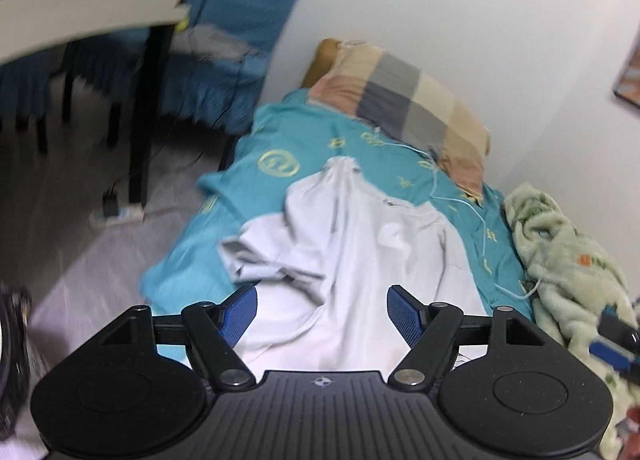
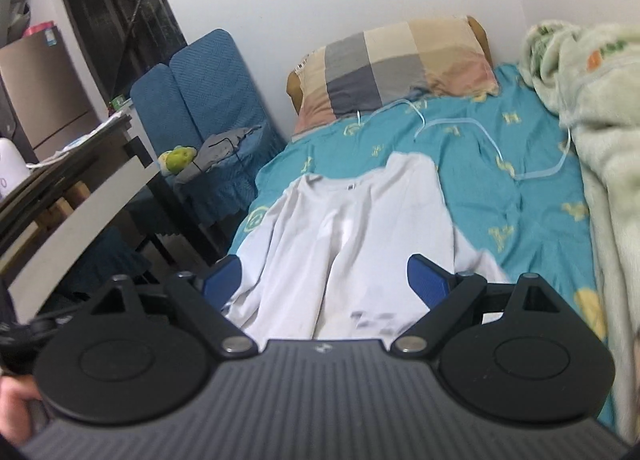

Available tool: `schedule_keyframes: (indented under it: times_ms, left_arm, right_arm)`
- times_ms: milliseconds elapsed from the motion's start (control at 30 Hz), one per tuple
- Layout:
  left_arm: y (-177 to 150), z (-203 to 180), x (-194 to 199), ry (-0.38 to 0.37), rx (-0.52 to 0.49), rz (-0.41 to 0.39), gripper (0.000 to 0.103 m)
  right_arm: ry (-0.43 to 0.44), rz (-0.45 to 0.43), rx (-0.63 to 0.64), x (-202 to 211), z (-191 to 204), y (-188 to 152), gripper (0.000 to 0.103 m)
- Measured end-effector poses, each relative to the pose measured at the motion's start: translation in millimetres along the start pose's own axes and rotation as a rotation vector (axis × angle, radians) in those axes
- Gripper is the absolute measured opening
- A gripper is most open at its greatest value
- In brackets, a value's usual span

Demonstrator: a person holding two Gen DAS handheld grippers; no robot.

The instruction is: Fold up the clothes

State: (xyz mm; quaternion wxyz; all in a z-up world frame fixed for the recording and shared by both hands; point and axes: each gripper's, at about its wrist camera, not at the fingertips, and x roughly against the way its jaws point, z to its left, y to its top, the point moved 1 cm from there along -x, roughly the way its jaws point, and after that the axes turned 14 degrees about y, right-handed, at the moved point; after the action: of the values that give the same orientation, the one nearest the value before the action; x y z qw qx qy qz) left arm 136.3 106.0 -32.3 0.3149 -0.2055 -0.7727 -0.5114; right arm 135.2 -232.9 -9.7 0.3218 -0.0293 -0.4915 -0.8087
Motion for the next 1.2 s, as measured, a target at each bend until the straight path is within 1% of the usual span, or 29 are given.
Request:
schedule_keyframes:
  times_ms: [133, 200, 300, 433, 500, 533, 567, 600, 633, 667, 700, 733, 800, 933, 1067, 1200]
  left_arm:
    - [3, 24, -24, -0.026, 0.135, 0.058, 0.07]
    - [7, 27, -38, -0.066, 0.188, 0.082, 0.066]
    - [13, 22, -67, -0.113, 0.247, 0.127, 0.066]
    - [16, 15, -112, -0.143, 0.326, 0.175, 0.066]
    - [17, 12, -136, -0.176, 0.386, 0.193, 0.063]
    - [19, 10, -147, -0.184, 0.408, 0.203, 0.057]
    - [20, 8, -156, -0.18, 0.418, 0.21, 0.051]
    - [22, 7, -163, -0.173, 0.427, 0.216, 0.046]
    - [25, 4, -170, -0.172, 0.42, 0.221, 0.035]
    - [28, 1, -176, -0.173, 0.409, 0.227, 0.021]
    - [32, -3, -180, -0.157, 0.391, 0.232, 0.013]
    - [35, -6, -182, -0.141, 0.377, 0.228, 0.0]
    - [46, -9, -180, -0.133, 0.371, 0.19, 0.002]
    - [80, -7, -161, -0.116, 0.37, 0.072, 0.001]
    - [126, 2, -144, -0.078, 0.373, -0.034, 0.001]
    - [181, 13, -142, -0.013, 0.364, -0.129, 0.001]
  right_arm:
    - [0.006, -0.005, -0.034, -4, -5, -7, 0.091]
    - [0.01, -0.008, -0.057, -8, -9, -11, 0.091]
    - [0.021, -0.013, -0.116, -17, -22, -15, 0.091]
    - [0.037, -0.016, -0.195, -33, -42, -18, 0.091]
    - [0.038, -0.016, -0.218, -42, -50, -18, 0.091]
    - [0.04, -0.016, -0.229, -47, -54, -19, 0.091]
    - [0.044, -0.014, -0.237, -52, -57, -18, 0.091]
    - [0.049, -0.011, -0.243, -56, -60, -16, 0.091]
    - [0.054, -0.008, -0.25, -61, -62, -15, 0.091]
    - [0.051, -0.008, -0.247, -64, -64, -13, 0.091]
    - [0.042, -0.008, -0.238, -67, -65, -11, 0.091]
    - [0.036, -0.008, -0.229, -68, -65, -10, 0.091]
    - [0.039, -0.011, -0.233, -67, -66, -10, 0.091]
    - [0.062, -0.024, -0.26, -55, -67, -11, 0.091]
    - [0.062, -0.044, -0.285, -46, -68, -11, 0.091]
    - [0.058, -0.045, -0.276, -49, -65, -12, 0.091]
